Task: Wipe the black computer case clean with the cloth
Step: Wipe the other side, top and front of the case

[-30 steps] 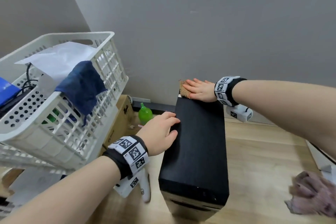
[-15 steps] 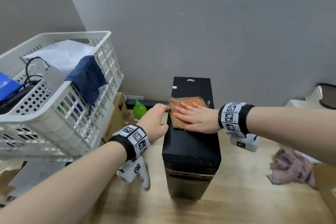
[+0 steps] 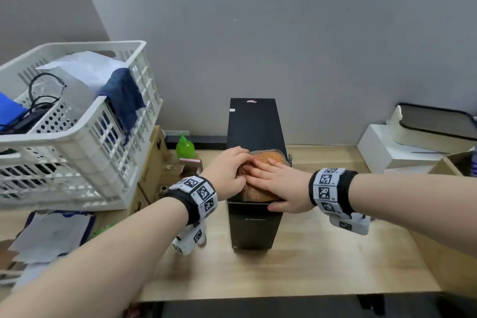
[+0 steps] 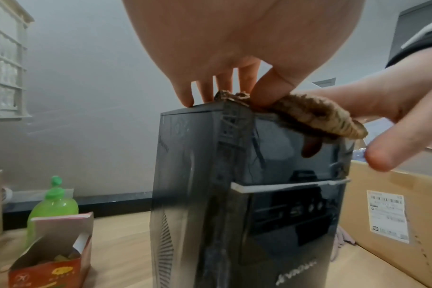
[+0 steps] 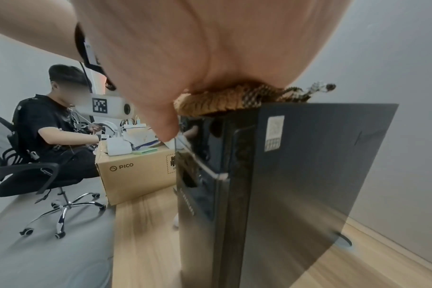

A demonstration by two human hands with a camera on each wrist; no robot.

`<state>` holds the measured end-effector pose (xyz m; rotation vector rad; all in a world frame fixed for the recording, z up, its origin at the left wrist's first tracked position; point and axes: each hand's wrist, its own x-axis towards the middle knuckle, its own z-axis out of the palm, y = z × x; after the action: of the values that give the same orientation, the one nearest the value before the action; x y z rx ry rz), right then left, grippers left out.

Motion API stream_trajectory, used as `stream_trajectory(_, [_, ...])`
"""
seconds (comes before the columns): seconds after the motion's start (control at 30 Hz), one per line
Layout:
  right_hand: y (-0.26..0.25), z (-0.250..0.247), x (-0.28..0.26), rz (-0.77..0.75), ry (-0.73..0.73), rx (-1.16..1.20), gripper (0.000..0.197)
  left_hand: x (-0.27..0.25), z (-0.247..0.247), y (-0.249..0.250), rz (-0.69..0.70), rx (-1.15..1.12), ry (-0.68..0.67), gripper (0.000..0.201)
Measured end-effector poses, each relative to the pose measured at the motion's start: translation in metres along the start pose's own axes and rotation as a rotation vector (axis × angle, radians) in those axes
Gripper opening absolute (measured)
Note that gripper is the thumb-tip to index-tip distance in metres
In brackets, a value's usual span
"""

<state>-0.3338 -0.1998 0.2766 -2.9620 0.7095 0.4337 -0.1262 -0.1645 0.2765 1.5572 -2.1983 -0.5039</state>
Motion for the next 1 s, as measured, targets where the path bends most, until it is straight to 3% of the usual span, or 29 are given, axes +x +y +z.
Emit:
stream_trajectory(0.13, [-0.015, 0.018, -0.018, 0.005, 0.247, 0.169, 0.068, -0.017, 0.002, 0.013, 0.034, 0.15, -0.069, 0.064])
stream_trajectory(0.2, [-0.018, 0.01, -0.026, 0.034, 0.288, 0.322, 0.051, -0.025, 0.001, 0.019, 0.032, 0.192, -0.099, 0.07])
stream_trajectory(0.33, [-0.016, -0.041, -0.038, 0.183, 0.346, 0.729, 0.026, -0.036, -0.004, 0.045, 0.012, 0.022, -0.057, 0.072])
stream_trajectory(0.47, [-0.005, -0.087, -0.051, 0.243, 0.317, 1.055, 0.024, -0.032, -0.015, 0.096, -0.168, -0.54, 0.115, 0.029])
stream_trajectory(0.53, [0.003, -0.102, -0.058, 0.284, 0.279, 1.294, 0.021, -0.024, -0.021, 0.11, -0.214, -0.541, 0.217, 0.02])
stream_trajectory(0.6, [0.01, -0.11, -0.067, 0.281, 0.174, 1.47, 0.02, -0.02, -0.026, 0.118, -0.27, -0.538, 0.261, 0.019])
stream_trajectory(0.83, [0.016, -0.093, -0.084, 0.236, -0.053, 1.651, 0.043, -0.021, -0.037, 0.118, -0.456, -0.761, 0.258, 0.021])
stream_trajectory(0.93, [0.02, -0.076, -0.088, 0.273, -0.057, 1.811, 0.057, -0.027, -0.047, 0.114, -0.528, -0.918, 0.216, 0.024])
stream_trajectory(1.0, [0.014, -0.074, -0.087, 0.217, 0.007, 1.842, 0.043, -0.031, -0.054, 0.113, -0.513, -0.998, 0.166, 0.025])
